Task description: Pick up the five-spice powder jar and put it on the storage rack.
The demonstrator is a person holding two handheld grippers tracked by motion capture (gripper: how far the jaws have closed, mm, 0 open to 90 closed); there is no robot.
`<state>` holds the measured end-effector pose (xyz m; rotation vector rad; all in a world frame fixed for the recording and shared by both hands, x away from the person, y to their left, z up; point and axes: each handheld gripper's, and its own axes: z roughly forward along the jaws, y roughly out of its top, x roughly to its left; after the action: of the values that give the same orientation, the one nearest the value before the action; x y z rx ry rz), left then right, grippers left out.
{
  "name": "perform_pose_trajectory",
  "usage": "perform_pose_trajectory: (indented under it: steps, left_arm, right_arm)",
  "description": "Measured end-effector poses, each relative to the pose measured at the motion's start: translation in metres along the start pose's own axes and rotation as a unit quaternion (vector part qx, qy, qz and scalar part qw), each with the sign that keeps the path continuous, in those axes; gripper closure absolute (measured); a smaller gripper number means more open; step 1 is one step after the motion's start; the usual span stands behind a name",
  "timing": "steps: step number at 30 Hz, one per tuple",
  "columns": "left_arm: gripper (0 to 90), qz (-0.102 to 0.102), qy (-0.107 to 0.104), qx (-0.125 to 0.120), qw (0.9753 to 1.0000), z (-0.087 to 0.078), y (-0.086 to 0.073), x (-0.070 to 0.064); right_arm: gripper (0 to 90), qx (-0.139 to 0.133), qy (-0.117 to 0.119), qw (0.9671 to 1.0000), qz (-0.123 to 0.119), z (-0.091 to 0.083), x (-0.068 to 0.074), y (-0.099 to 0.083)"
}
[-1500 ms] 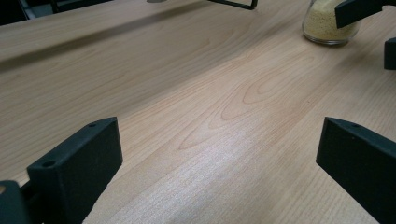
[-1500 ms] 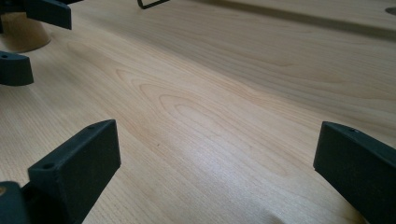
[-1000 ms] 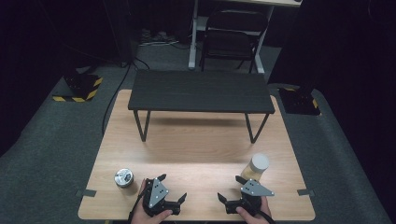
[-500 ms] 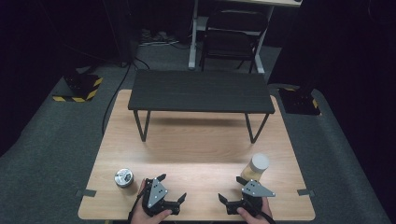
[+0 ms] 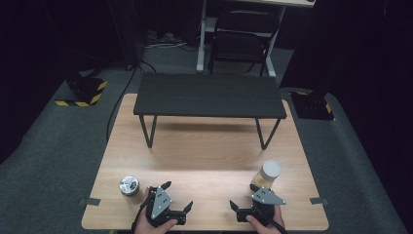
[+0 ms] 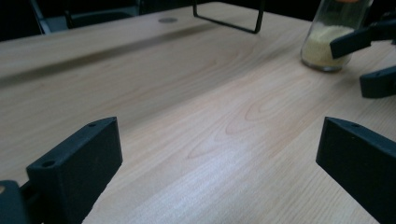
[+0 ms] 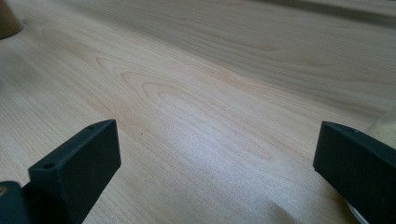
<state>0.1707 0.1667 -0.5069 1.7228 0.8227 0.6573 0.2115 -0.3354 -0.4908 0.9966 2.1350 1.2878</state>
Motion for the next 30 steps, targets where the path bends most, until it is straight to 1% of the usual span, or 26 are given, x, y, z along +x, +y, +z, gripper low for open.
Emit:
perform_pose_trajectory:
  steps: [3, 6, 7, 8, 9, 10, 13, 14, 15, 16, 17, 20, 21, 22, 23, 24, 25, 26, 30]
  left_arm:
    - [0.6, -0.005, 0.009, -0.021, 0.9997, -0.01, 0.003, 0.0]
    - [0.6, -0.014, 0.022, -0.043, 0.9987, -0.023, 0.007, 0.002]
    - [0.6, -0.013, 0.027, -0.05, 0.9983, -0.028, 0.009, 0.004]
    - [0.6, -0.014, 0.039, -0.064, 0.9971, -0.039, 0.012, 0.008]
    - [0.6, -0.014, 0.039, -0.064, 0.9971, -0.039, 0.012, 0.008]
    - [0.6, -0.015, 0.046, -0.07, 0.9963, -0.044, 0.013, 0.01]
    - [0.6, -0.022, 0.071, -0.085, 0.9936, -0.06, 0.013, 0.018]
    - [0.6, -0.026, 0.082, -0.088, 0.9923, -0.067, 0.012, 0.021]
    - [0.6, -0.028, 0.09, -0.09, 0.9915, -0.07, 0.012, 0.022]
    - [0.6, -0.036, 0.106, -0.093, 0.9895, -0.08, 0.009, 0.027]
    - [0.6, -0.036, 0.106, -0.093, 0.9895, -0.08, 0.009, 0.027]
    - [0.6, -0.04, 0.127, -0.093, 0.9867, -0.091, 0.003, 0.031]
    - [0.6, -0.041, 0.13, -0.092, 0.9864, -0.092, 0.001, 0.032]
    - [0.6, -0.044, 0.139, -0.089, 0.9853, -0.095, -0.004, 0.034]
    - [0.6, -0.044, 0.139, -0.089, 0.9853, -0.095, -0.004, 0.034]
    - [0.6, -0.049, 0.143, -0.089, 0.9845, -0.096, -0.006, 0.035]
    - [0.6, -0.058, 0.146, -0.09, 0.9835, -0.096, -0.012, 0.037]
    - [0.6, -0.06, 0.148, -0.089, 0.9831, -0.095, -0.016, 0.038]
    - [0.6, -0.065, 0.152, -0.081, 0.9829, -0.094, -0.022, 0.041]
  right_arm:
    - [0.8, -0.006, -0.009, 0.9999, 0.002, 0.0, 0.003, -0.002]
    - [0.9, -0.008, -0.012, 0.9999, 0.002, 0.0, 0.004, -0.002]
    - [0.8, -0.008, -0.015, 0.9999, 0.002, 0.0, 0.005, -0.002]
    - [0.7, -0.011, -0.017, 0.9998, 0.003, 0.001, 0.007, -0.003]
    - [0.7, -0.011, -0.017, 0.9998, 0.003, 0.001, 0.007, -0.003]
    - [0.8, -0.011, -0.016, 0.9998, 0.003, 0.001, 0.006, -0.003]
    - [0.8, -0.012, -0.016, 0.9998, 0.006, 0.001, 0.006, -0.003]
    - [0.8, -0.012, -0.017, 0.9998, 0.006, 0.001, 0.007, -0.003]
    - [0.7, -0.013, -0.017, 0.9998, 0.006, 0.001, 0.007, -0.003]
    - [0.8, -0.013, -0.017, 0.9998, 0.006, 0.001, 0.007, -0.003]
    - [0.8, -0.013, -0.017, 0.9998, 0.006, 0.001, 0.007, -0.003]
    - [0.7, -0.016, -0.015, 0.9997, 0.009, 0.0, 0.007, -0.004]
    - [0.7, -0.016, -0.015, 0.9997, 0.009, 0.0, 0.007, -0.004]
    - [0.8, -0.017, -0.016, 0.9997, 0.009, 0.0, 0.007, -0.005]
    - [0.8, -0.017, -0.017, 0.9997, 0.009, 0.0, 0.008, -0.005]
    - [0.8, -0.017, -0.017, 0.9997, 0.009, 0.0, 0.008, -0.005]
    - [0.7, -0.018, -0.017, 0.9996, 0.011, 0.0, 0.008, -0.005]
    - [0.7, -0.018, -0.017, 0.9996, 0.011, 0.0, 0.008, -0.005]
    - [0.7, -0.02, -0.017, 0.9996, 0.011, 0.0, 0.008, -0.006]
